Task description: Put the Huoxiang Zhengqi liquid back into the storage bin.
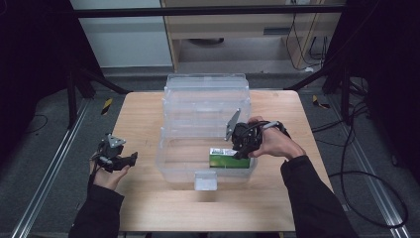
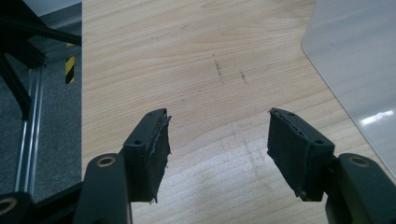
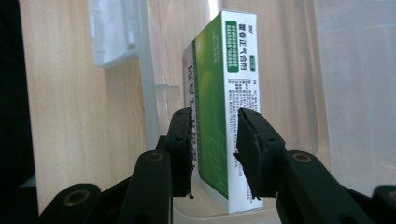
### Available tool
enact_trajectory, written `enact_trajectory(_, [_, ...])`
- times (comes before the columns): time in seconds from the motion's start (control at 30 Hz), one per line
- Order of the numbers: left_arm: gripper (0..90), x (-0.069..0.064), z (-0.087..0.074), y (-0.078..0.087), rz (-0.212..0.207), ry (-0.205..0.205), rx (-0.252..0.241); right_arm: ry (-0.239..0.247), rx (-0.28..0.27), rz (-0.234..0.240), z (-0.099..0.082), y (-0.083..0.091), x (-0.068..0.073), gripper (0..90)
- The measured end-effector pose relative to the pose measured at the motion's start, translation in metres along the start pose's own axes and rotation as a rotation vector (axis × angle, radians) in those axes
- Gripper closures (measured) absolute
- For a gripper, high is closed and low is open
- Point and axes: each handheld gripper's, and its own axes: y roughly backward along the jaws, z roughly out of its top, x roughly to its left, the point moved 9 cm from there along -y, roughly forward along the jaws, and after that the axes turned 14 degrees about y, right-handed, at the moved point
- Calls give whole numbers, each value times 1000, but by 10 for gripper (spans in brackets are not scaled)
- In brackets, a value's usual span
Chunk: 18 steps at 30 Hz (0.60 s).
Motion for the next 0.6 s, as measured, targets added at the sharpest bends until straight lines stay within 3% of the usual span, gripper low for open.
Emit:
enact_trajectory(0.13, [379,0,0,0,0,1,-1,-11,14,-23,-1,-4,-5,648])
enact_trajectory(0.6, [379,1,0,0,1,2,-1,-20,45,-30,-8,-19,-14,635])
